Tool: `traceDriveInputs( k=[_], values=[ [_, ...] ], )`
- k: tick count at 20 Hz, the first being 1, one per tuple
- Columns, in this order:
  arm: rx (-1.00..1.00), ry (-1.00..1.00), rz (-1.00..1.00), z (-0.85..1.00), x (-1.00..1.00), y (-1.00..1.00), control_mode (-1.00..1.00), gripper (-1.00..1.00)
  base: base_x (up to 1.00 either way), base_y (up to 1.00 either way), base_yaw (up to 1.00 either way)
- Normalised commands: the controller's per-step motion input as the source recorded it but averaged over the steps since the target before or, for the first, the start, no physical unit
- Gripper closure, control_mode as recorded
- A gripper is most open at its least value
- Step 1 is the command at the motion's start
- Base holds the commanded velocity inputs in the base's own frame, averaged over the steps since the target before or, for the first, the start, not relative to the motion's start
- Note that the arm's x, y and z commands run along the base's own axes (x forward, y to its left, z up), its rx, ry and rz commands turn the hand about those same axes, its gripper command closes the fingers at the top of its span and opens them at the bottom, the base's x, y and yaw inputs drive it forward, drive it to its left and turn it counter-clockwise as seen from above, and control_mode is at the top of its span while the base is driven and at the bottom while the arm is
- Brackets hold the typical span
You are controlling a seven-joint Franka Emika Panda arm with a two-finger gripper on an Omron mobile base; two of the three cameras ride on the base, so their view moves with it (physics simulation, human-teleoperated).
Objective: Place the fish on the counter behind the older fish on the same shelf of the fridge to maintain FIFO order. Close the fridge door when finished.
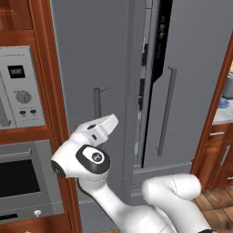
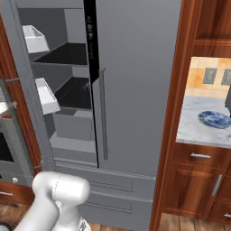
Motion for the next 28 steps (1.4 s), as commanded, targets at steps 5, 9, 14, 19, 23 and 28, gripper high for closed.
traceDriveInputs(
  k=[5, 9, 14, 19, 23, 28],
  values=[
    [0.16, -0.09, 0.2, 0.13, 0.23, -1.0, -1.0, -1.0, 0.0, 0.0, 0.0],
    [0.16, -0.08, 0.24, 0.16, 0.33, -0.98, -1.0, -1.0, 0.0, 0.0, 0.0],
    [0.14, -0.06, 0.18, 0.15, 0.37, -0.82, -1.0, -1.0, 0.0, 0.0, 0.0],
    [0.09, -0.03, 0.06, 0.24, 0.45, -0.37, -1.0, -1.0, 0.0, 0.0, 0.0],
    [0.02, 0.0, 0.0, 0.31, 0.47, -0.01, -1.0, -1.0, 0.0, 0.0, 0.0],
    [0.0, 0.0, -0.01, 0.22, 0.45, 0.0, -1.0, -1.0, 0.0, 0.0, 0.0]
  ],
)
